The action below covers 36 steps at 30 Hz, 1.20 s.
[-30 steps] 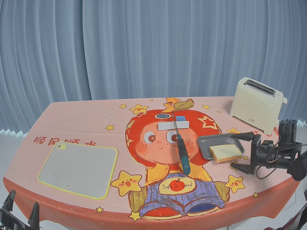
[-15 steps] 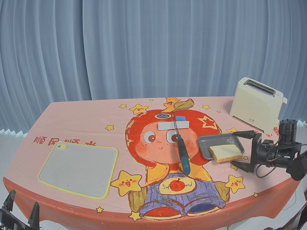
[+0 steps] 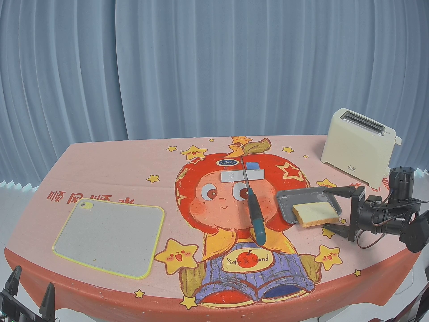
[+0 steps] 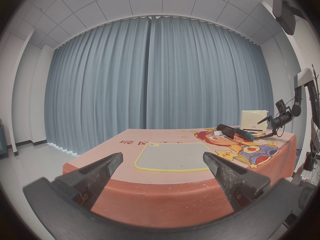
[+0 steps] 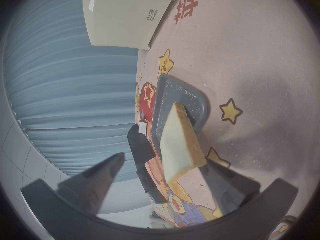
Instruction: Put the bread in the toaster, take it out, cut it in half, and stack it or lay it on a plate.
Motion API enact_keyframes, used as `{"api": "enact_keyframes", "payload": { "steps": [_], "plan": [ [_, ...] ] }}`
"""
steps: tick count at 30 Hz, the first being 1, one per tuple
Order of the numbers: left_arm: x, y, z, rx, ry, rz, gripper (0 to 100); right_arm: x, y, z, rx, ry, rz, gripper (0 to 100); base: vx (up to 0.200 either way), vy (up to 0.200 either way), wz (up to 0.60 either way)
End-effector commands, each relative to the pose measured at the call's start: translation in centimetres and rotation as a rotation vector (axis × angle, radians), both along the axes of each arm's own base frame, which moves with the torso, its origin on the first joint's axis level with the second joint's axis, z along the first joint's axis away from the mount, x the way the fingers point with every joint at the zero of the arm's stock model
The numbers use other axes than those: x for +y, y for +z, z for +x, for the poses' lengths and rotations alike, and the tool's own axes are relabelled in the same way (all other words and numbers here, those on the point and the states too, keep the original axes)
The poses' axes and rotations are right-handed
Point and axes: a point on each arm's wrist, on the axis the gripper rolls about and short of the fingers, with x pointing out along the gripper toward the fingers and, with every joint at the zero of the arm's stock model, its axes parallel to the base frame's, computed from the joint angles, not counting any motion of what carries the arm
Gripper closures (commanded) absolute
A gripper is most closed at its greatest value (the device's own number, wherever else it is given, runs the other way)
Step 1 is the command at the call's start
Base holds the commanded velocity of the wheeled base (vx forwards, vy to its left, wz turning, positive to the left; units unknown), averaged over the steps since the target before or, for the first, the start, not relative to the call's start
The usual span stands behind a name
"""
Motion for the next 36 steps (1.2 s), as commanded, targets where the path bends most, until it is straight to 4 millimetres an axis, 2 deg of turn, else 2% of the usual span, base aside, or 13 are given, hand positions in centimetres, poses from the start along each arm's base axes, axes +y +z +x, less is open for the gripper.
{"api": "enact_keyframes", "payload": {
  "steps": [1,27,32,36],
  "plan": [
    [0.0,-0.5,0.0,0.001,0.0,0.0,0,0.0,-0.4,0.0,0.018,0.001,-0.002,100,0.0,0.0,0.0],
    [0.0,-0.5,0.0,0.001,0.0,0.0,0,0.3,-0.3,-0.3,0.008,0.015,-0.009,100,0.0,0.0,0.0],
    [0.0,-0.5,0.0,0.001,0.0,0.0,0,0.5,0.4,-0.6,-0.022,0.027,-0.01,100,0.0,0.0,0.0],
    [0.0,-0.5,0.0,0.001,0.0,0.0,0,0.6,1.8,-1.2,-0.098,0.043,-0.021,100,0.0,0.0,0.0]
  ]
}}
